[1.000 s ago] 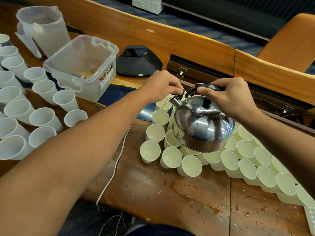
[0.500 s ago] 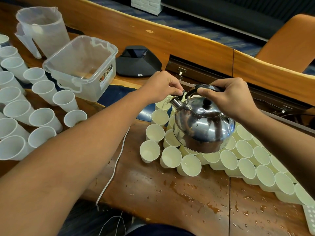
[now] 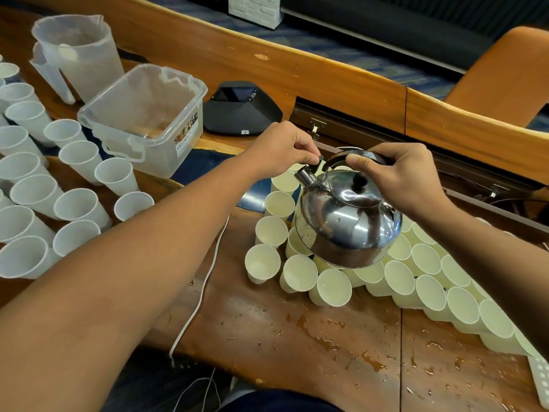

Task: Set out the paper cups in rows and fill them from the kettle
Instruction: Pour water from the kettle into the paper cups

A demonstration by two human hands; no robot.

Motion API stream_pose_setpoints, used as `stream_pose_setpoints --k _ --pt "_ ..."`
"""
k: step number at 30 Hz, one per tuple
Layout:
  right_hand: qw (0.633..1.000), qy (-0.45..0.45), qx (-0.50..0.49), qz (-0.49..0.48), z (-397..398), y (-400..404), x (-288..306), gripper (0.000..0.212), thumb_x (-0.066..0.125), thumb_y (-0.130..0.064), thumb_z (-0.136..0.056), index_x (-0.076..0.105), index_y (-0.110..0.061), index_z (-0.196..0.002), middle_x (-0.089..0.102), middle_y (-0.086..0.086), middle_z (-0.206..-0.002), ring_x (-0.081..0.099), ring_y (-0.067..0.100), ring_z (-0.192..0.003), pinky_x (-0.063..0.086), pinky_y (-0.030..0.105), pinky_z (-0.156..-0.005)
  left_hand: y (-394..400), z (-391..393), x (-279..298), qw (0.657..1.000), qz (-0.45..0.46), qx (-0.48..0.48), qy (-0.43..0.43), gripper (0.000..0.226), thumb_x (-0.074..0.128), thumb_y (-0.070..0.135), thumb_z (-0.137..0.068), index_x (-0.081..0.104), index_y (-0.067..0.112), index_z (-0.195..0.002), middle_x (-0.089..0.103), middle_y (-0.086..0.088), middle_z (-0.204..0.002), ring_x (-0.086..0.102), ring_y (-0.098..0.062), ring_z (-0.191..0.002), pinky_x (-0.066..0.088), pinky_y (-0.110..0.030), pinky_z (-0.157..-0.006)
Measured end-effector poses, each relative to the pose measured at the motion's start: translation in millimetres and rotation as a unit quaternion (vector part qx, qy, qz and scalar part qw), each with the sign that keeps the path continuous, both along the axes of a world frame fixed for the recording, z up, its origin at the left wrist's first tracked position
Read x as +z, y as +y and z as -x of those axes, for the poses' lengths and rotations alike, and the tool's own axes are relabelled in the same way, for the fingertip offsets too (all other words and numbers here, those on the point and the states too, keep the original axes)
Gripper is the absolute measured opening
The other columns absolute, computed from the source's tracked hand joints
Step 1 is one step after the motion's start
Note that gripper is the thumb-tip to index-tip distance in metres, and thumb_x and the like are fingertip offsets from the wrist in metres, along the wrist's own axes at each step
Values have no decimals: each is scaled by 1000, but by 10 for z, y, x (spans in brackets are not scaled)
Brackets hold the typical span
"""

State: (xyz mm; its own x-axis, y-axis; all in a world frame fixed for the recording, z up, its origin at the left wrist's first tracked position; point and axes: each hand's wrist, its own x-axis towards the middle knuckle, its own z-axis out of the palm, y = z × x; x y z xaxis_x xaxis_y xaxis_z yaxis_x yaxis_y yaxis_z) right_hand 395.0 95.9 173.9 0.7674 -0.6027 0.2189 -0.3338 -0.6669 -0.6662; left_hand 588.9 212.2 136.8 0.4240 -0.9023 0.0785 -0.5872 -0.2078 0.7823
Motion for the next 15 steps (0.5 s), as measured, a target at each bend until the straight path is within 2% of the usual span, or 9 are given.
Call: stream_pose_setpoints --k 3,8,11,15 --pt "1000 -2 2 -5 31 20 18 26 74 -45 -84 74 -19 -79 69 -4 -68 61 8 -61 46 24 -55 34 11 6 1000 3 -5 -1 12 74 23 -88 79 23 -99 73 11 -93 63 2 -90 45 -13 -78" --pt "1000 1 14 -5 93 84 70 24 74 -44 -84 74 -21 -77 67 -7 -67 57 1 -57 40 15 -51 127 44 10 1000 14 -6 -3 11 75 23 -88 80 23 -97 72 14 -92 62 4 -89 45 -14 -79" --pt "1000 4 20 -3 134 133 95 26 74 -44 -85 74 -18 -79 68 -4 -68 56 2 -57 40 14 -51 189 74 34 1000 20 -10 -1 11 76 23 -87 80 22 -97 74 15 -92 63 6 -88 46 -12 -79" --pt "1000 3 28 -8 187 184 111 26 74 -44 -85 75 -18 -80 69 -2 -69 56 4 -57 41 16 -51 258 113 47 1000 18 -10 7 9 77 24 -85 79 25 -94 71 22 -87 63 9 -89 48 -15 -84"
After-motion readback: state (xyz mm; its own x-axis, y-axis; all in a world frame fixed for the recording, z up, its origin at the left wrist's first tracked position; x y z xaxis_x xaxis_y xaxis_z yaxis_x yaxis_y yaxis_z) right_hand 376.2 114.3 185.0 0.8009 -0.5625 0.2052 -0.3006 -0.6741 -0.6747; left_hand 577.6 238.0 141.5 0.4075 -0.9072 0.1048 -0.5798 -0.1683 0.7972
